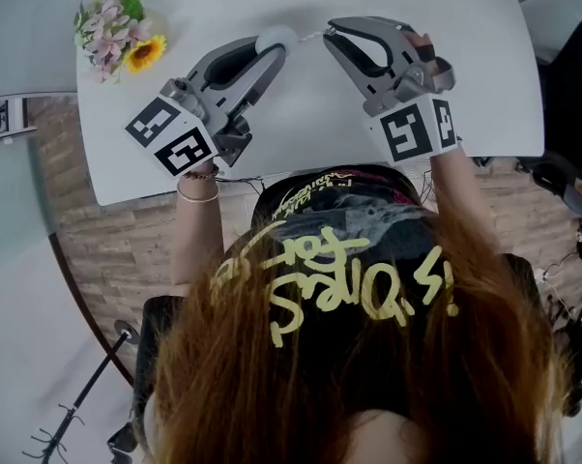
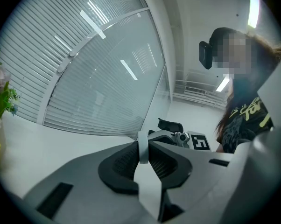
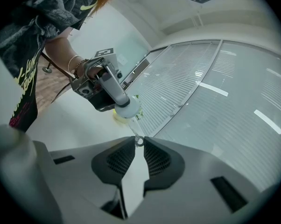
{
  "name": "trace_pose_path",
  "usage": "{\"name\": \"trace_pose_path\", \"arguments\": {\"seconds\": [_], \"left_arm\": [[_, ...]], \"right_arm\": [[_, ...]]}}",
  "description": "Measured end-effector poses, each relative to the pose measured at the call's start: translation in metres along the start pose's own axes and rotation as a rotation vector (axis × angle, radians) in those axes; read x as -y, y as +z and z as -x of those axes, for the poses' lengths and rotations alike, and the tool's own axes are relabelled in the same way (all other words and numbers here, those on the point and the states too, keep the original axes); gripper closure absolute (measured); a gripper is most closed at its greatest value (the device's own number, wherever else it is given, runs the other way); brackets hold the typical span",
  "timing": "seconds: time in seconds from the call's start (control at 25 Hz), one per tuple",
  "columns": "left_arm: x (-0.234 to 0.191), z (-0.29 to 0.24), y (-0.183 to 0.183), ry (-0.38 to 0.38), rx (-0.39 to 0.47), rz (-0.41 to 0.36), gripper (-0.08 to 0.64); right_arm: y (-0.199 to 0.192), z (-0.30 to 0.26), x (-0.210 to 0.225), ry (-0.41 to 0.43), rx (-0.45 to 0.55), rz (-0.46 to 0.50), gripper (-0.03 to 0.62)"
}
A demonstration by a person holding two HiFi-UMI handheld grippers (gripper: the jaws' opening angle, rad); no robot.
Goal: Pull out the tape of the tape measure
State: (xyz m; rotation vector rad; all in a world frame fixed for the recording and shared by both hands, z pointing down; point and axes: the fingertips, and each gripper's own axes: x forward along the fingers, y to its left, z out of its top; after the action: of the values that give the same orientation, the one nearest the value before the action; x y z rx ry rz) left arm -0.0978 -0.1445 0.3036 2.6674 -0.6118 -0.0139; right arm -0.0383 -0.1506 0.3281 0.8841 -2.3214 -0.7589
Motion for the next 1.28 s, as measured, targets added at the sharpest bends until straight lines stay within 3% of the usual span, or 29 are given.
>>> {"name": "trace_pose_path", "arguments": {"seconds": [1.28], "left_arm": [[-0.001, 0.010, 0.006, -0.047, 0.002, -0.006, 0.499]], "right_arm": [[0.027, -0.014, -0.016, 0.006, 0.008, 0.015, 0.531]]}}
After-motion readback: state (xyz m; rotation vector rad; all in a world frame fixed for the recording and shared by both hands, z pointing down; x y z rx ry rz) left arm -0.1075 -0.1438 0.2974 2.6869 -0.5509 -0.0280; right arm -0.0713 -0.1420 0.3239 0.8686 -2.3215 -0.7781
